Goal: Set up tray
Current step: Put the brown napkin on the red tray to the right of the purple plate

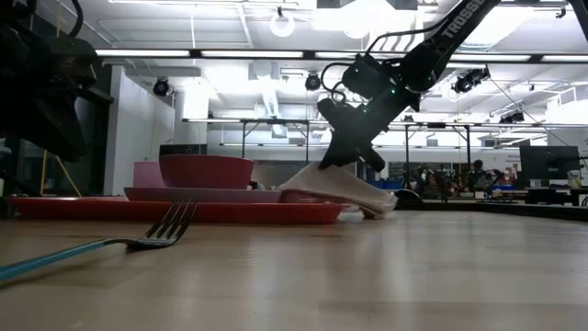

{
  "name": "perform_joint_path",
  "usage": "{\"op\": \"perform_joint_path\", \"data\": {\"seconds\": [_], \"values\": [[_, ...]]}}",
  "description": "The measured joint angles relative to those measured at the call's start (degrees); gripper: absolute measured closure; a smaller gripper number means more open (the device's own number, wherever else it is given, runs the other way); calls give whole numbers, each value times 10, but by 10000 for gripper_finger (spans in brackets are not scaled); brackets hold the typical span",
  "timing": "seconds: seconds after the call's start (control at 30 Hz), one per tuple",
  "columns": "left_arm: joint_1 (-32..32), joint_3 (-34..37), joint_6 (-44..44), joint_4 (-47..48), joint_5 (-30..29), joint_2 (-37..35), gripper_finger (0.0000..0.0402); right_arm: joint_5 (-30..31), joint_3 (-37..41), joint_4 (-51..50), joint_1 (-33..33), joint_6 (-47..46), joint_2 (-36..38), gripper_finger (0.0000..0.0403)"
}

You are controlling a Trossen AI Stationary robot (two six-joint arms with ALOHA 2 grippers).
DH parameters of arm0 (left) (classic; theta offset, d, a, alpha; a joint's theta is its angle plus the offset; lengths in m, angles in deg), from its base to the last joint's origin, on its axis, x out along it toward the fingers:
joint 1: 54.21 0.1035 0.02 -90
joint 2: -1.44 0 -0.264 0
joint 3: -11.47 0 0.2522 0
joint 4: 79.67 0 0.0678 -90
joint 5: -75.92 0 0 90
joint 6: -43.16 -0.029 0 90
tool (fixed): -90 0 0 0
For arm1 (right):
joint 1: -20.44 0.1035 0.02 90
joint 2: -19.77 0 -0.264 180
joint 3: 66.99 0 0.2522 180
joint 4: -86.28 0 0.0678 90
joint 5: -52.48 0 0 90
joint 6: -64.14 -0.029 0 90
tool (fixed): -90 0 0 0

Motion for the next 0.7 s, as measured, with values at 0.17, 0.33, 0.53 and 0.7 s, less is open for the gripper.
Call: {"op": "perform_joint_path", "data": {"seconds": [0.17, 0.33, 0.53, 0.7], "values": [[0, 0, -3, 0, 0, 0, 291, 17, 0, -1, -8, -54, 0, 403], [0, 0, -4, 0, 0, 0, 291, 28, 0, -1, -6, -129, 0, 403], [0, 0, -15, 0, 0, 0, 291, 40, 0, -3, 3, -202, 0, 403], [0, 0, -24, 0, 0, 0, 291, 40, 0, -3, 6, -248, 0, 403]]}}
